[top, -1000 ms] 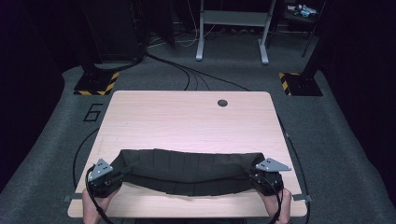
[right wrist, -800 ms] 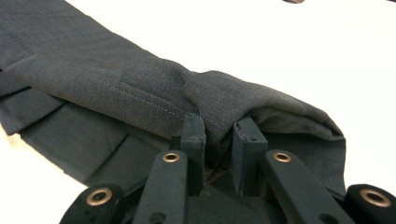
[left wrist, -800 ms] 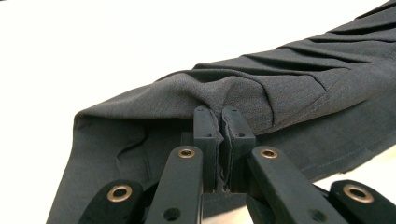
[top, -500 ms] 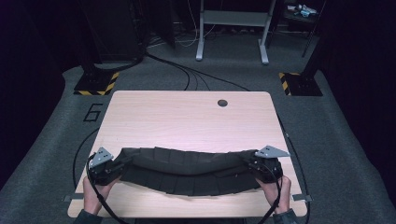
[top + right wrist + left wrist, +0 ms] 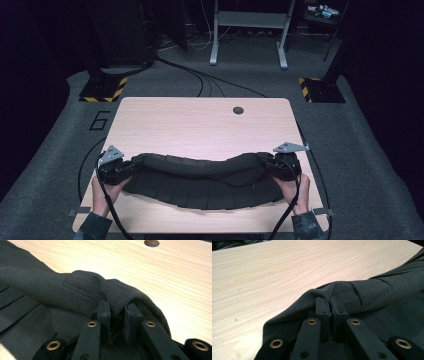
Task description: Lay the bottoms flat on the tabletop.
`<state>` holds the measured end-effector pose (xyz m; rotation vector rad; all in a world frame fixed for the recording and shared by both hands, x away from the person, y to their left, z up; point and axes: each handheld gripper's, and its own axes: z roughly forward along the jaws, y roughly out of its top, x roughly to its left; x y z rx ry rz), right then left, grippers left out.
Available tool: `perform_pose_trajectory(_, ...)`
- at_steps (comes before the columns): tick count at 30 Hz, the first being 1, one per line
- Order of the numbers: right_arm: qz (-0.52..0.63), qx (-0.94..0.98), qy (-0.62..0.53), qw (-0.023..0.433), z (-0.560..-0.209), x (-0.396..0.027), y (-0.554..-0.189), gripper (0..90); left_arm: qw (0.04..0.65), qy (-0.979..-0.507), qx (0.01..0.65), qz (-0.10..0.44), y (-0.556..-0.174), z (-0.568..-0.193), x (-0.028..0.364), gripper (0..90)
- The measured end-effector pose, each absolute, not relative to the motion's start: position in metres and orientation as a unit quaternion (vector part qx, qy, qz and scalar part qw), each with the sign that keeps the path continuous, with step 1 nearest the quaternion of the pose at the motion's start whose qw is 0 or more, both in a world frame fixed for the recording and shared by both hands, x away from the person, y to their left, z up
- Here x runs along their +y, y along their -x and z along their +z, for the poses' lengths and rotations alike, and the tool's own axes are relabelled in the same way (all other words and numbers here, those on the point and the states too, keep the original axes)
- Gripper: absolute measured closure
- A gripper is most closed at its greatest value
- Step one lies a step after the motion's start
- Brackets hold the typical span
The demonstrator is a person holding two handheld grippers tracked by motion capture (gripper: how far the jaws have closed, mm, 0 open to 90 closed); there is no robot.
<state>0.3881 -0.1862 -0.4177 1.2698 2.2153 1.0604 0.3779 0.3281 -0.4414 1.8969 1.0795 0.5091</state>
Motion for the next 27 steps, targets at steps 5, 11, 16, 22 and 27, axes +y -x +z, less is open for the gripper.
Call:
perform_pose_trajectory(5,0.374,0.785,-0.458,0.183,-0.415,-0.186,-0.402,77.6,0.432,-0.762,0.436,0.208,-0.39,-0.439,0.327,86.3)
perform_pose_trajectory(11,0.372,0.782,-0.467,0.179,-0.415,-0.186,-0.419,77.5,0.425,-0.764,0.441,0.202,-0.408,-0.437,0.326,86.3)
perform_pose_trajectory(16,0.366,0.78,-0.478,0.171,-0.419,-0.188,-0.438,77.3,0.417,-0.766,0.446,0.201,-0.426,-0.436,0.324,86.3)
perform_pose_trajectory(22,0.367,0.768,-0.499,0.164,-0.424,-0.187,-0.461,76.9,0.401,-0.771,0.454,0.196,-0.448,-0.436,0.32,86.2)
perform_pose_trajectory(27,0.352,0.763,-0.518,0.159,-0.429,-0.183,-0.479,75.4,0.391,-0.77,0.468,0.189,-0.466,-0.442,0.317,85.7)
